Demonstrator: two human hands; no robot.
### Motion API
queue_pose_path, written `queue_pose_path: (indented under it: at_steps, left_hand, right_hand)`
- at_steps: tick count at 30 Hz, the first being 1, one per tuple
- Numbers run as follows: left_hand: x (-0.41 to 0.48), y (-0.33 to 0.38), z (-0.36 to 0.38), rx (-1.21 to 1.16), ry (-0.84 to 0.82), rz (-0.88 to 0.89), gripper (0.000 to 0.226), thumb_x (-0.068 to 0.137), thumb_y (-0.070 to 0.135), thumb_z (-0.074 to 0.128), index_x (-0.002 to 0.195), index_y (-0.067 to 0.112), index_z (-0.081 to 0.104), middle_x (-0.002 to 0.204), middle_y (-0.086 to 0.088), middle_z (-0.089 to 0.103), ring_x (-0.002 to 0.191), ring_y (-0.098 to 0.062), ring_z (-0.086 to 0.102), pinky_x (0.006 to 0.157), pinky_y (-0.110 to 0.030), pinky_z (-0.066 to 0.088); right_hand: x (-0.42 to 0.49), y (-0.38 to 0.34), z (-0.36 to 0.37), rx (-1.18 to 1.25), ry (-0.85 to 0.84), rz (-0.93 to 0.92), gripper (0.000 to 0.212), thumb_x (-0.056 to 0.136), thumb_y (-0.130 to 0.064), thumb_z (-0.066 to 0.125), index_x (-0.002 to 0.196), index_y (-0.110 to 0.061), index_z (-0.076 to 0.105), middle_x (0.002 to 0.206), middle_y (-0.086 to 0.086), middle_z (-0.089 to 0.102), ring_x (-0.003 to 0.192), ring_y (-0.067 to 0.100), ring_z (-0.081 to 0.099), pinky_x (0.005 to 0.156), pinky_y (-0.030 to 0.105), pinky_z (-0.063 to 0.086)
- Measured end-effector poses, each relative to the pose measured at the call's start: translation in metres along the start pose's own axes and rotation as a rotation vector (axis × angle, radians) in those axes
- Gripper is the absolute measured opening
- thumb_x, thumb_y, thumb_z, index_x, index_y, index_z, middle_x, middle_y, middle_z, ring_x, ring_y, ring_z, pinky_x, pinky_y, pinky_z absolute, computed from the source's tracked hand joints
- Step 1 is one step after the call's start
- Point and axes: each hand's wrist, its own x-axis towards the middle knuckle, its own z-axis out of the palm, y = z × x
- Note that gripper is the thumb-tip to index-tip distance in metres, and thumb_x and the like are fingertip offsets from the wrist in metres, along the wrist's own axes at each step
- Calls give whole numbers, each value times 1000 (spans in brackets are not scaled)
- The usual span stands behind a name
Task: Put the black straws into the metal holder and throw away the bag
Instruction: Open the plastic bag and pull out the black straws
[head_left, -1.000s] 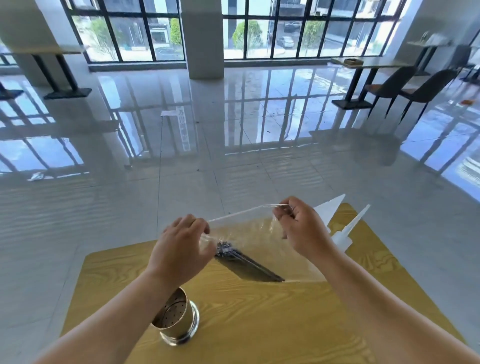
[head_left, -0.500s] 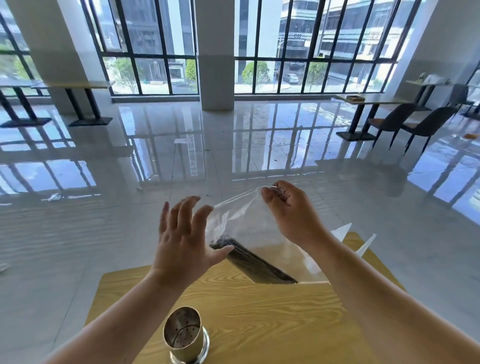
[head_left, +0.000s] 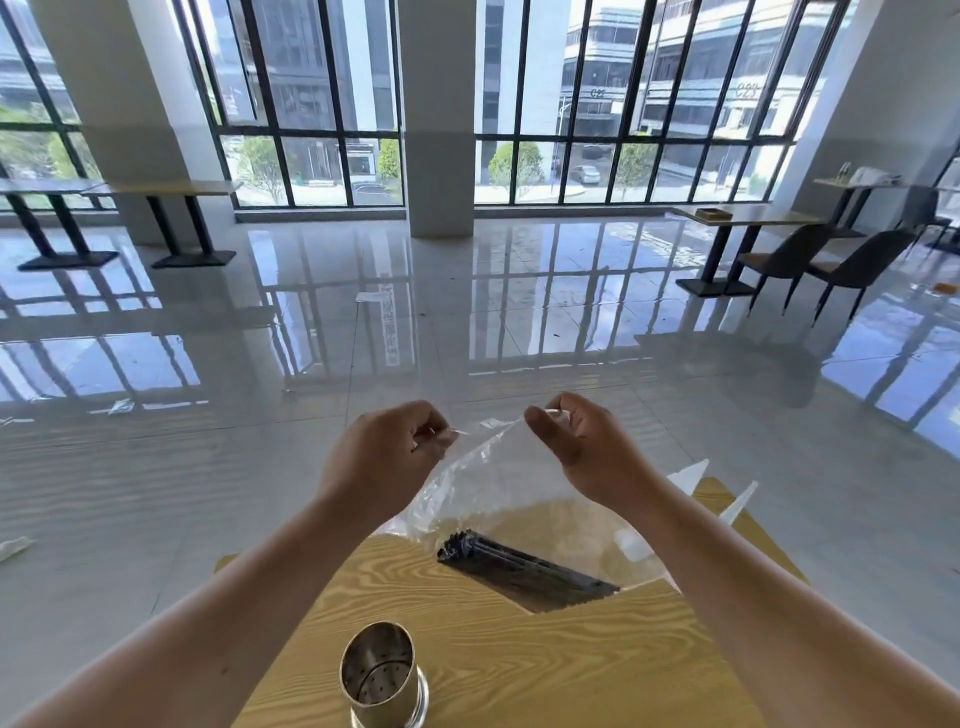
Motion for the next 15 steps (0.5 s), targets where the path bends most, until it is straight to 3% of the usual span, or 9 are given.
queue_pose_path:
  at_steps: [3,6,9,11,13,15]
  left_hand:
    - [9,3,-5,-65,-115,-70,16,94,34,76,80,40,69,66,24,72,56,5,65,59,-30,58]
    - [15,4,-10,-35,-161,-82,17,94,39,74,78,37,70,59,22,69,52,-2,64,58,-34,57]
    - [20,3,-15,-64,-167,-91,27,95,46,72,71,33,70,51,23,62,46,-10,58,57,-40,57]
    - [23,-1,-16,-126,-185,-147,32,97,48,70,71,30,74,43,14,54,43,-16,52,56,-47,58]
    - [25,-5,-16,-186,-190,-218,33,98,46,68,73,26,76,40,9,48,42,-16,48,58,-53,59]
    - [26,-7,-17,-179,-156,-239,29,97,44,71,74,25,71,44,10,51,45,-16,50,60,-52,60]
  right_hand:
    - [-4,9,-3,8,-4,17,63,75,-84,58,82,-22,58,52,-16,46,48,2,36,55,32,29]
    - [-7,17,-3,37,-2,4,64,73,-84,60,83,-21,60,52,-15,46,48,2,34,52,32,27]
    - [-9,20,-5,121,3,-36,82,65,-99,61,87,-20,61,60,-3,42,56,12,33,55,35,24]
    - [-10,18,-8,195,0,-56,92,58,-105,61,88,-19,60,60,1,38,56,15,29,54,35,22]
    - [-10,15,-11,262,-34,-68,88,57,-100,70,90,-19,61,57,-3,32,54,14,22,53,33,17]
    - [-10,13,-13,294,-77,-54,73,62,-81,86,91,-19,63,55,-10,30,52,11,20,51,29,15]
